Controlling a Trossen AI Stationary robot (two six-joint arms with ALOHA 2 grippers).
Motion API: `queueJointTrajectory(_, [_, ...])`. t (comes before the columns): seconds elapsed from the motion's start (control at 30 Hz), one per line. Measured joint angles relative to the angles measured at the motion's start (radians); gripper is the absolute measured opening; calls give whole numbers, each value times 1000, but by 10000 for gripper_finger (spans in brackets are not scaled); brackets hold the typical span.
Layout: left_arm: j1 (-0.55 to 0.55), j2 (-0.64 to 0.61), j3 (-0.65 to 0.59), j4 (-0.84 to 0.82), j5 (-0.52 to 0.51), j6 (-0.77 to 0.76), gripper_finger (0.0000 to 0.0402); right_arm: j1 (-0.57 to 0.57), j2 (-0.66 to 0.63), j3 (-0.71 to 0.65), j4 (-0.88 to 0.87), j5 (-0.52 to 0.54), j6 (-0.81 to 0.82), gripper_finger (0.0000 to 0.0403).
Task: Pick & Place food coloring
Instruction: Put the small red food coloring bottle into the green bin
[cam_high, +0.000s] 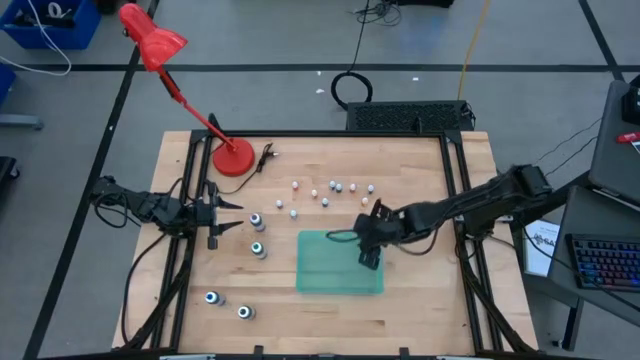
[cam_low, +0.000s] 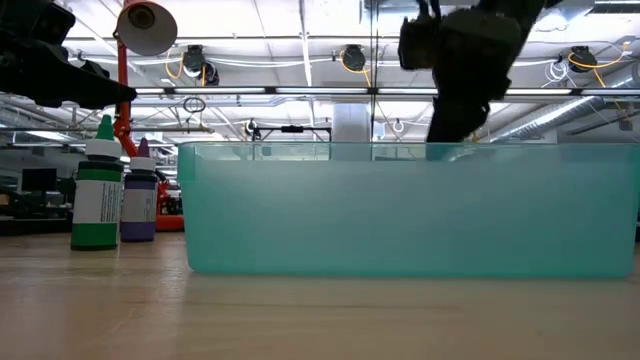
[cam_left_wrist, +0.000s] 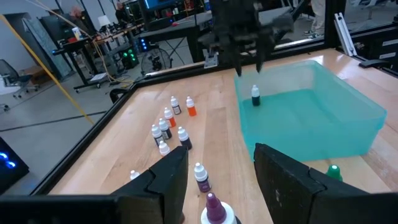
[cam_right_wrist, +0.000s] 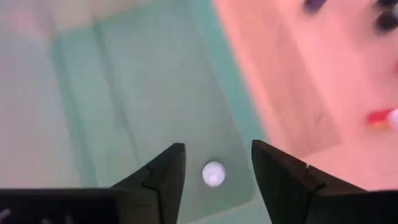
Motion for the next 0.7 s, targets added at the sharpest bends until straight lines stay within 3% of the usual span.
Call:
queueJointTrajectory(0.17, [0,0,0,0,0,0,186,-92,-117,0,-32,3,-128,165])
queueJointTrajectory(0.37, [0,0,0,0,0,0,186,-303,-170,5,-118,-17,-283,172])
queueJointTrajectory(0.53, [0,0,0,1,0,0,186,-494,-94,123,-290,-108,-346,189])
queueJointTrajectory(0.7, [0,0,0,0,0,0,186,-563,32,238,-396,-116,-397,200])
